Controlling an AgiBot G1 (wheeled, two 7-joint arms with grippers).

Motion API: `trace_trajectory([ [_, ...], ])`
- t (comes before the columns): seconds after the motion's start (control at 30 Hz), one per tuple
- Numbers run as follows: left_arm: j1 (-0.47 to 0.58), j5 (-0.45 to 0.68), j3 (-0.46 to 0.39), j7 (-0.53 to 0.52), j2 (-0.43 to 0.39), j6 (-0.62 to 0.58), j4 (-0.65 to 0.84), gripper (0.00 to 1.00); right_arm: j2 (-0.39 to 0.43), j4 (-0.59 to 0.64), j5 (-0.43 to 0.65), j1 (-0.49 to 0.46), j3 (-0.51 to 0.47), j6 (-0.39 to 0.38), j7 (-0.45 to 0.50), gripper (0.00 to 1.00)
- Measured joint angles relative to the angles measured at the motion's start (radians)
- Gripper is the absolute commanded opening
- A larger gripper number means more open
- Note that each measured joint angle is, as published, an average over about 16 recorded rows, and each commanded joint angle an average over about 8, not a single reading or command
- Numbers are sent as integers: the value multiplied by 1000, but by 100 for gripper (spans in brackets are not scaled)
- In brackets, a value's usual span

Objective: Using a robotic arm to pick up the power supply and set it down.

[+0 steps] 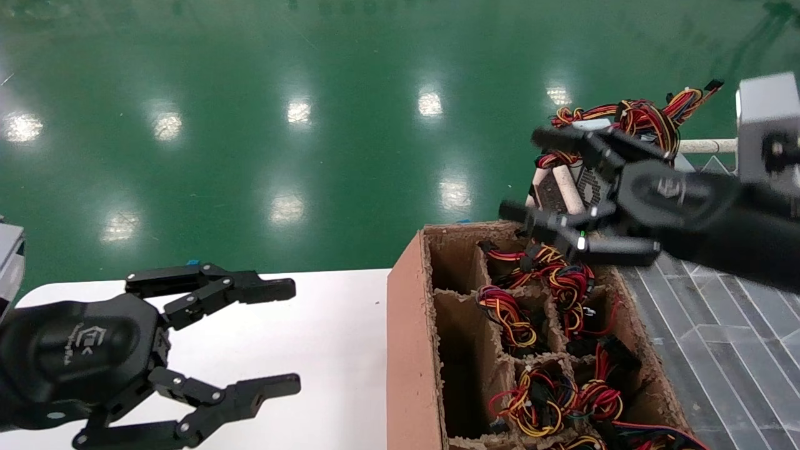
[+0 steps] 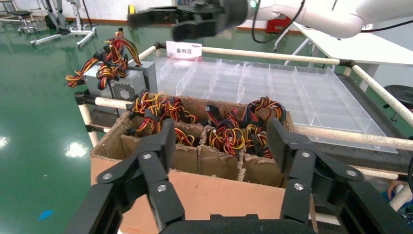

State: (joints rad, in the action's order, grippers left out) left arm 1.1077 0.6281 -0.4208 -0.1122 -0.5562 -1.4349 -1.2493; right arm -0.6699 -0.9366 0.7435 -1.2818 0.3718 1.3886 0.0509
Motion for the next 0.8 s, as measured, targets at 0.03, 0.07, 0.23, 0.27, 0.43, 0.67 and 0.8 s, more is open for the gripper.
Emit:
trace_trajectory([
  [0.03,0,0,0,0,0,0,0,100,4,-21,-1,13,-6,7,8,100],
  [0.07,0,0,0,0,0,0,0,100,7,-43,-2,25,-11,13,17,100],
  [0.23,0,0,0,0,0,0,0,100,25,-148,-6,89,-39,46,58,100],
  [0.27,0,0,0,0,0,0,0,100,29,-170,-6,101,-45,52,67,100],
  [0.43,0,0,0,0,0,0,0,100,45,-267,-10,159,-71,82,105,100],
  [0.67,0,0,0,0,0,0,0,100,60,-356,-13,213,-95,110,137,100],
  [0.8,0,0,0,0,0,0,0,100,63,-374,-14,223,-100,116,144,100],
])
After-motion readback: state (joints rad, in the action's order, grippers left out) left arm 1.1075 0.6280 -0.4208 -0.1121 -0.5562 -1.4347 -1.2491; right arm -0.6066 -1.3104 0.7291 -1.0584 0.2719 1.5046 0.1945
